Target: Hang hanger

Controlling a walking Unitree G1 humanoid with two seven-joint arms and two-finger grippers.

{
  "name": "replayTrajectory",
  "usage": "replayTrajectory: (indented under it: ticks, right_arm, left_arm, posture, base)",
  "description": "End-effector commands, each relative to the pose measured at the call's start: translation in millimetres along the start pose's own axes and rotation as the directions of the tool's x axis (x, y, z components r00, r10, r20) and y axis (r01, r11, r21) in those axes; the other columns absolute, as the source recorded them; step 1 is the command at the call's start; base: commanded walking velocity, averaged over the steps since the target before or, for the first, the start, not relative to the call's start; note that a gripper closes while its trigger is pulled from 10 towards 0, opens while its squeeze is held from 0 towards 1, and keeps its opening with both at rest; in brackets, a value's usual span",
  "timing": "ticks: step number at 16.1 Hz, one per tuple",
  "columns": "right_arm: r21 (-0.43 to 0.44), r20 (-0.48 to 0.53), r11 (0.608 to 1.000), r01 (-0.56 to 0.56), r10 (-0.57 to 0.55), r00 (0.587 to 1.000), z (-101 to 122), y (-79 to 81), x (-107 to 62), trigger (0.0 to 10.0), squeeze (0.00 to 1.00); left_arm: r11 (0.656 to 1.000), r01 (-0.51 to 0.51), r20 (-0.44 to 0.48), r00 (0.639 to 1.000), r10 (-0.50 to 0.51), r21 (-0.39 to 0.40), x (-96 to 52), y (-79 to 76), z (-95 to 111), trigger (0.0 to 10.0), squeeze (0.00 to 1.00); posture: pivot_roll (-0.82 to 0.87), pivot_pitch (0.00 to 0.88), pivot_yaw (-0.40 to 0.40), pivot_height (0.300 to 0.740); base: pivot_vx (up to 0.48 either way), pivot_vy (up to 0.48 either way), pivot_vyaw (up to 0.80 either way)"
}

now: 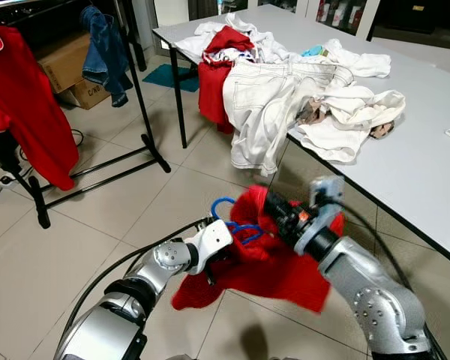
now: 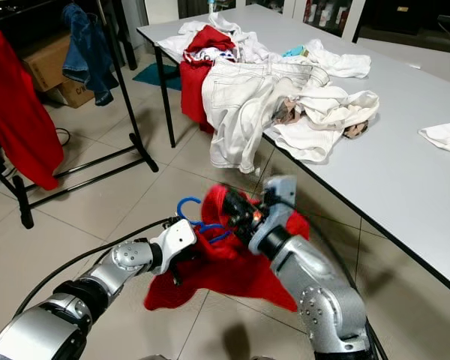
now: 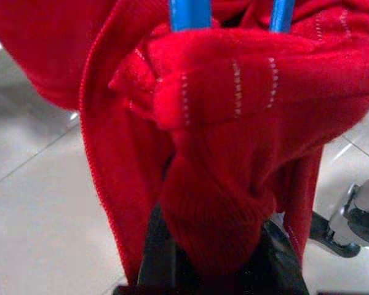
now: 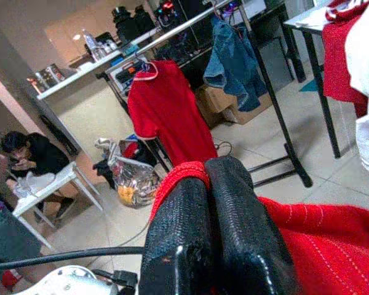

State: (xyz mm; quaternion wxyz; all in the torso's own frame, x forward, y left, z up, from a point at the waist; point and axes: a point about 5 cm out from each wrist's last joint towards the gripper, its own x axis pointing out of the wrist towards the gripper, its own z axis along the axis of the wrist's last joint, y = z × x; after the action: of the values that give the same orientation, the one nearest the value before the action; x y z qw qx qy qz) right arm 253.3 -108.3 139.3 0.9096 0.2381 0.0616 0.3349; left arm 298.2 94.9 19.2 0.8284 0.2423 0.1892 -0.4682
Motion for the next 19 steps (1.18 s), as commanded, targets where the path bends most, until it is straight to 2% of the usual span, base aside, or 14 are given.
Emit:
replayTrajectory:
  ticks: [1, 2, 3, 5, 6, 8, 10, 11, 13, 15, 19]
  right_arm:
    - [-0.028, -0.053, 0.999, 0.026, -0.028, 0.998, -7.5, -4.3, -0.4, 10.0, 0.00]
    - [-0.219, -0.211, 0.972, 0.084, -0.131, 0.969, -30.4, -17.5, -4.6, 10.0, 0.00]
    - [-0.297, -0.272, 0.947, 0.121, -0.205, 0.940, -43.1, -26.9, -9.9, 10.0, 0.00]
    - [-0.257, -0.210, 0.954, 0.155, -0.212, 0.954, -35.7, -24.5, -8.6, 10.0, 0.00]
    - [-0.256, -0.199, 0.957, 0.134, -0.188, 0.962, -31.9, -19.7, -6.5, 10.0, 0.00]
    - [-0.299, -0.199, 0.945, 0.136, -0.201, 0.959, -32.2, -20.1, -3.9, 10.0, 0.00]
    - [-0.285, -0.091, 0.913, 0.291, -0.328, 0.940, -19.1, -34.7, -2.6, 10.0, 0.00]
    - [-0.220, -0.047, 0.910, 0.351, -0.369, 0.928, -11.0, -39.9, -3.3, 10.0, 0.00]
    - [-0.201, -0.024, 0.917, 0.345, -0.357, 0.934, -2.6, -37.7, -3.8, 10.0, 0.00]
    - [-0.215, -0.013, 0.928, 0.304, -0.314, 0.949, 2.9, -28.7, -2.0, 10.0, 0.00]
    - [-0.181, 0.031, 0.914, 0.362, -0.363, 0.931, 9.0, -30.8, -6.9, 10.0, 0.00]
  left_arm:
    - [0.999, -0.018, 0.021, 1.000, 0.018, 0.032, 0.9, 3.9, 6.6, 10.0, 0.00]
    - [0.998, -0.041, 0.033, 0.999, 0.040, 0.038, 0.9, 4.5, 7.6, 10.0, 0.00]
    - [0.997, -0.061, 0.046, 0.997, 0.059, 0.042, 1.1, 5.0, 8.9, 10.0, 0.00]
    - [0.995, -0.085, 0.055, 0.995, 0.082, 0.045, 0.9, 5.8, 9.4, 10.0, 0.00]
    - [0.994, -0.105, 0.064, 0.993, 0.102, 0.041, 0.6, 6.5, 9.7, 10.0, 0.00]
    - [0.990, -0.130, 0.084, 0.988, 0.126, 0.047, 0.9, 7.0, 11.8, 10.0, 0.00]
    - [0.989, -0.143, 0.122, 0.983, 0.136, 0.048, 2.1, 6.2, 16.5, 10.0, 0.00]
    - [0.988, -0.147, 0.124, 0.982, 0.140, 0.051, 2.7, 5.2, 16.7, 10.0, 0.00]
    - [0.987, -0.154, 0.124, 0.981, 0.147, 0.049, 3.0, 2.9, 14.9, 10.0, 0.00]
    - [0.984, -0.172, 0.124, 0.979, 0.164, 0.056, 2.3, 1.3, 12.1, 10.0, 0.00]
    - [0.980, -0.194, 0.124, 0.975, 0.187, 0.051, 1.5, -1.3, 8.0, 10.0, 0.00]
  posture:
    - [-0.17, 0.000, 0.053, 0.740]
    - [-0.17, 0.000, 0.052, 0.740]
    - [-0.17, 0.000, 0.051, 0.740]
    - [-0.17, 0.000, 0.050, 0.740]
    - [-0.18, 0.000, 0.052, 0.740]
    - [-0.18, 0.000, 0.050, 0.740]
    - [-0.17, 0.000, 0.045, 0.740]
    - [-0.17, 0.000, 0.045, 0.740]
    - [-0.18, 0.000, 0.046, 0.740]
    - [-0.18, 0.000, 0.043, 0.740]
    - [-0.17, 0.000, 0.042, 0.740]
  base:
    - [0.000, 0.000, 0.00]
    - [0.000, 0.000, 0.00]
    - [0.000, 0.000, 0.00]
    - [0.000, 0.000, 0.00]
    - [0.000, 0.000, 0.00]
    - [0.000, 0.000, 0.00]
    - [0.000, 0.000, 0.00]
    - [0.000, 0.000, 0.00]
    - [0.000, 0.000, 0.00]
    - [0.000, 0.000, 0.00]
    - [0.000, 0.000, 0.00]
